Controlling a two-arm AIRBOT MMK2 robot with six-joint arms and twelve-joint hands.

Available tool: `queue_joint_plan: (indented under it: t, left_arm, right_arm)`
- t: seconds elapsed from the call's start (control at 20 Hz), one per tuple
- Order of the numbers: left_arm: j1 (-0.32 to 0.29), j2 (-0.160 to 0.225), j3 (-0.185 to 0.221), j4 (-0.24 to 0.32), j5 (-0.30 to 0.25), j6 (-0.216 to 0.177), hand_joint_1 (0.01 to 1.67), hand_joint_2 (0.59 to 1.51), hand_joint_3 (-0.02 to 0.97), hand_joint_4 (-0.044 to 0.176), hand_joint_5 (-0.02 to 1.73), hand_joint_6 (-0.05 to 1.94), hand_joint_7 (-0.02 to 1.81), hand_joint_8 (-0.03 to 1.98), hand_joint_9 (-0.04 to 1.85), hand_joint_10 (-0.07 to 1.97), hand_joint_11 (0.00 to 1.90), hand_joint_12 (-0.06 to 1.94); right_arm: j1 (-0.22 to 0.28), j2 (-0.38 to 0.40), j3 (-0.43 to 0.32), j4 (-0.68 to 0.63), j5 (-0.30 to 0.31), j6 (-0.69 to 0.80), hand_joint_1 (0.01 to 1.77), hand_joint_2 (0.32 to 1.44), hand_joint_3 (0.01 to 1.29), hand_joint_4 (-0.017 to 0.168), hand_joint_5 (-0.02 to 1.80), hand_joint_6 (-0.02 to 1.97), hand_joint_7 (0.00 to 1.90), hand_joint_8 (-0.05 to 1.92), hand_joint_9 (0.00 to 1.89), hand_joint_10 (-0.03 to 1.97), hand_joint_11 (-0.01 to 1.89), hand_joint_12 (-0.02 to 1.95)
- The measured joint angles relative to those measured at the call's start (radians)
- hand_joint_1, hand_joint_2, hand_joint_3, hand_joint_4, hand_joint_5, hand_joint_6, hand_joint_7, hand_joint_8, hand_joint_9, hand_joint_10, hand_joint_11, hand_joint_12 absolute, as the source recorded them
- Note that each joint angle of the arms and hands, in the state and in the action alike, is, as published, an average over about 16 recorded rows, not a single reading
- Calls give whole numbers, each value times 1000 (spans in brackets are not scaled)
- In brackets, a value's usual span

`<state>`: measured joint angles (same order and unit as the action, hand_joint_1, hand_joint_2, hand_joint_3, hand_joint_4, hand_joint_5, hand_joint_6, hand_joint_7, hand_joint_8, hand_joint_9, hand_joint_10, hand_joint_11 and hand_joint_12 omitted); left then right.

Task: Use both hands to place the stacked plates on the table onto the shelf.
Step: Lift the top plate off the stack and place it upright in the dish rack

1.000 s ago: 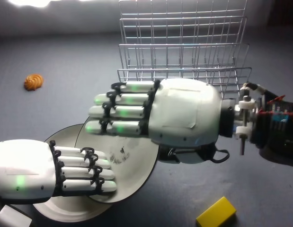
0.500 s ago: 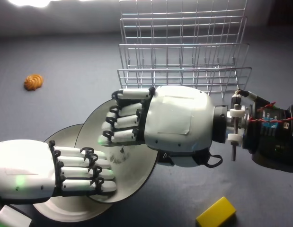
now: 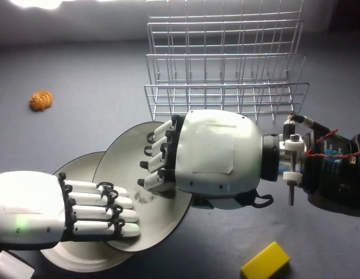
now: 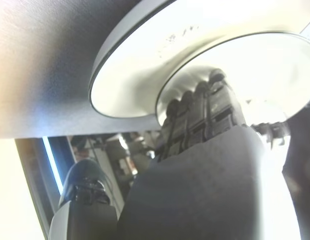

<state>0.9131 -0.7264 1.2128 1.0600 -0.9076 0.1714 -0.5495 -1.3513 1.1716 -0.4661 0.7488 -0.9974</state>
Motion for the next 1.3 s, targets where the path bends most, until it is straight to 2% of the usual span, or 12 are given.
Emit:
queue_joint_plan:
  t: [0.3, 0.75, 1.05, 1.2, 1.3]
  left_arm:
    - [-7, 13, 20, -58, -22, -3, 13, 1141, 15, -4, 15, 16, 6, -8, -1, -10, 16, -1]
    - [-32, 64, 62, -151, -101, -11, 13, 1150, 15, -3, 23, 19, 21, -3, 17, 1, 16, 15]
    - [-51, 99, 84, -183, -140, -15, 12, 1154, 16, -3, 19, 18, 19, -4, 21, 1, 16, 16]
    - [-58, 110, 96, -186, -142, -17, 12, 1156, 15, -2, 21, 18, 20, -4, 21, 1, 16, 16]
    - [-64, 116, 105, -186, -135, -19, 12, 1157, 15, -2, 21, 18, 19, -4, 21, 1, 16, 16]
  right_arm:
    - [-3, -3, 0, -1, 26, 1, 1254, 954, 16, 6, 938, 1027, 1017, 653, 1082, 398, 899, 938]
    - [-4, 12, -32, 6, 37, 8, 1252, 957, 16, 10, 942, 1057, 1042, 746, 1238, 35, 926, 1017]
    - [-1, 41, -75, 7, 50, 1, 1245, 979, 16, 7, 929, 1082, 1059, 801, 1283, 22, 904, 1047]
    - [1, 60, -100, 7, 57, -6, 1241, 990, 15, 6, 923, 1092, 1066, 822, 1299, 24, 893, 1042]
    - [3, 72, -115, 5, 61, -12, 1244, 997, 15, 5, 918, 1096, 1070, 828, 1286, 98, 889, 1036]
